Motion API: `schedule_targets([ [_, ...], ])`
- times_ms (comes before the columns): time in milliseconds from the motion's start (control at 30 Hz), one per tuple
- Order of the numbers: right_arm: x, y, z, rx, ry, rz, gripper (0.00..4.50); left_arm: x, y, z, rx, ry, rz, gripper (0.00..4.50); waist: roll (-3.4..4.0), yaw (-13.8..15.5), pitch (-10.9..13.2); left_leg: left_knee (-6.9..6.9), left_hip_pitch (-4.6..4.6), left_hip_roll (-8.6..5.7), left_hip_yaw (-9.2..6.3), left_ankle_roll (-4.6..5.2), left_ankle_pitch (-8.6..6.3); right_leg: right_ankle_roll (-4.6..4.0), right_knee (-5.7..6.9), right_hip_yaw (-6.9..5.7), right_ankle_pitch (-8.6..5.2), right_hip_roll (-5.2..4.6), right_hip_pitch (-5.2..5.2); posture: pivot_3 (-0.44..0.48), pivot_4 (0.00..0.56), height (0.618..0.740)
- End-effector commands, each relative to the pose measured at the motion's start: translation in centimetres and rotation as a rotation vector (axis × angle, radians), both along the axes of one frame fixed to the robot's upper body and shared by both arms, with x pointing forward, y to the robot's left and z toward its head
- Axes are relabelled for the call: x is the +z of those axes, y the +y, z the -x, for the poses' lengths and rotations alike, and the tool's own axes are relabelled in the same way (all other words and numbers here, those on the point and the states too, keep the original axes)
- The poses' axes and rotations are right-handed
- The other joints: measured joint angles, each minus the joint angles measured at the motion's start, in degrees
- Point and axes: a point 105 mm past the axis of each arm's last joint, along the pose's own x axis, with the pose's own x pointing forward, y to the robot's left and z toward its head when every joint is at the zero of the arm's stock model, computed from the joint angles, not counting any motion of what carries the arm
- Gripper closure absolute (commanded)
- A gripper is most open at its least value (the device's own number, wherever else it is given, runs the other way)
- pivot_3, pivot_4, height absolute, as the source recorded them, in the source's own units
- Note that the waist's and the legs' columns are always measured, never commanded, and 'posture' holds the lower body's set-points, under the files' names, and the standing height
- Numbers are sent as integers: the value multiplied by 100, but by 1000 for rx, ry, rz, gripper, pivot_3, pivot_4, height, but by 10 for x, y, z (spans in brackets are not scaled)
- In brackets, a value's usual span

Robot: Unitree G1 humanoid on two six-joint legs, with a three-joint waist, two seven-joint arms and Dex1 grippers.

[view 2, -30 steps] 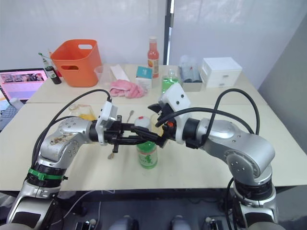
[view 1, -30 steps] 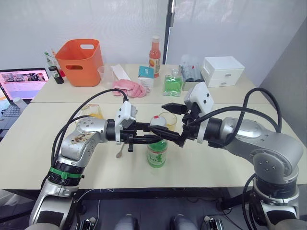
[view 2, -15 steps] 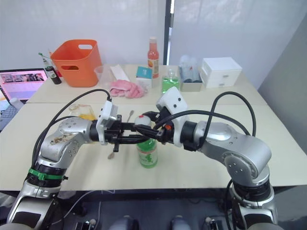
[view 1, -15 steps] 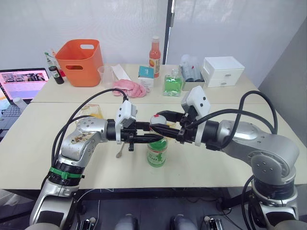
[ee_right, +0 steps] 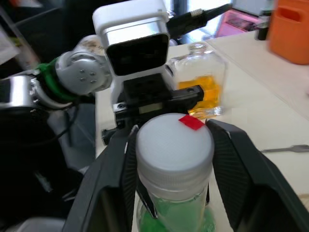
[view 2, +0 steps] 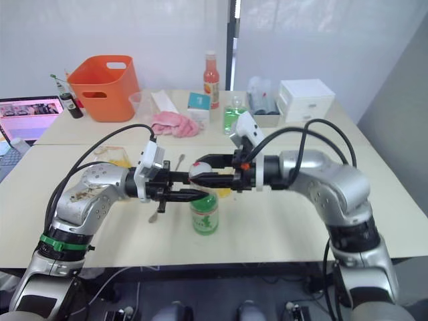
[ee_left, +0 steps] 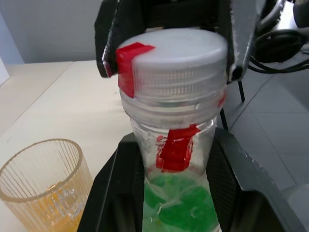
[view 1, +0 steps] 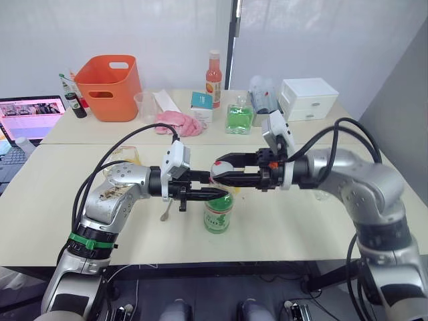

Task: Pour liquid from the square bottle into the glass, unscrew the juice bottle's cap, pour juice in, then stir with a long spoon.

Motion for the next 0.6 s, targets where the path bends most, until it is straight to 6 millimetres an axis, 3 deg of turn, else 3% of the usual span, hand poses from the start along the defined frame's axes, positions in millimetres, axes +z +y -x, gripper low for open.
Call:
schedule_targets([
  [33,7,2,3,292,-1,93,2811,8,-1,1,-7,-52,-1,3154,6,-9,3,-1,-1,0,4,0,0,0,1,2,0,1,-4,0,150,715],
  [200,8,4,-9,343,-23,154,2811,10,-1,0,0,-61,3,3154,6,30,3,-4,-9,4,15,1,-1,-2,-1,-2,-1,6,-4,0,150,715],
  [400,8,4,-8,362,-39,161,2811,10,1,0,8,-62,4,3154,6,29,3,1,-10,3,12,0,0,-1,2,-2,0,3,-4,0,150,715],
  [467,9,5,-6,357,-43,153,1756,11,2,-1,11,-62,4,3154,6,25,3,0,-7,3,10,0,0,-1,5,-2,0,3,-4,0,150,715],
  [500,9,5,-5,354,-45,148,1612,11,2,-1,13,-62,4,3154,6,25,3,0,-7,3,9,0,0,-1,6,-1,0,3,-4,0,150,715],
  [600,20,3,0,339,-61,92,500,11,3,-1,15,-63,2,3154,6,29,3,1,-8,3,9,0,0,-2,7,-1,0,3,-4,0,150,715],
])
